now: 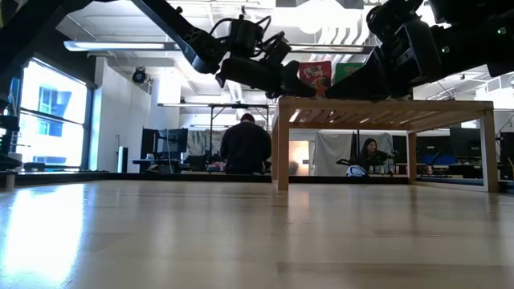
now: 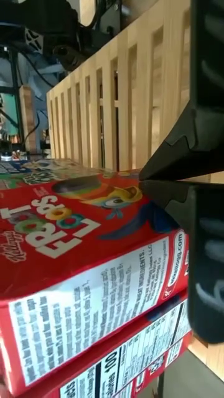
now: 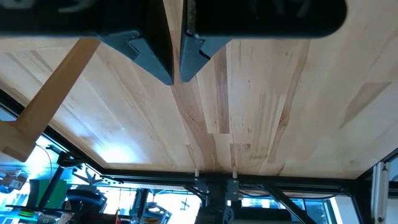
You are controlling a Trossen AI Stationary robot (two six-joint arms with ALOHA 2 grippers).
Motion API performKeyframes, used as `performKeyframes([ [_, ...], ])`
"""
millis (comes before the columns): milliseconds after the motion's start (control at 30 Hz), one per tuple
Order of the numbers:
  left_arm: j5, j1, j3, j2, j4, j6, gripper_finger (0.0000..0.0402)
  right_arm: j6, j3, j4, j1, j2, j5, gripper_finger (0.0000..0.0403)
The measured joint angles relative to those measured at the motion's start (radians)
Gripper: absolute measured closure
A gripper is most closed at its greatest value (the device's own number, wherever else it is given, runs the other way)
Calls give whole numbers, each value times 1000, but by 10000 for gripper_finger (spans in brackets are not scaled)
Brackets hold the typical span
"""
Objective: Stack cereal on shelf
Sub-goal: Put the red cereal box on the shelf aligned with other red cereal box, then return to Home Position
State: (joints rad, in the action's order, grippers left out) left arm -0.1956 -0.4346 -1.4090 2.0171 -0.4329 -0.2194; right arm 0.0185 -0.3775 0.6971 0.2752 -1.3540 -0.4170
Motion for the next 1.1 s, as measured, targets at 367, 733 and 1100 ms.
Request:
performKeyframes([
  [367, -6, 6, 27, -40, 7, -4, 401, 0, 0, -25, 0, 0, 2, 387],
  [733, -11, 23, 451, -339, -198, 5, 401, -28, 0, 18, 0, 7, 58, 387],
  [1100, -38, 25, 804, -746, -140, 60, 401, -172, 0, -194, 0, 314, 88, 387],
])
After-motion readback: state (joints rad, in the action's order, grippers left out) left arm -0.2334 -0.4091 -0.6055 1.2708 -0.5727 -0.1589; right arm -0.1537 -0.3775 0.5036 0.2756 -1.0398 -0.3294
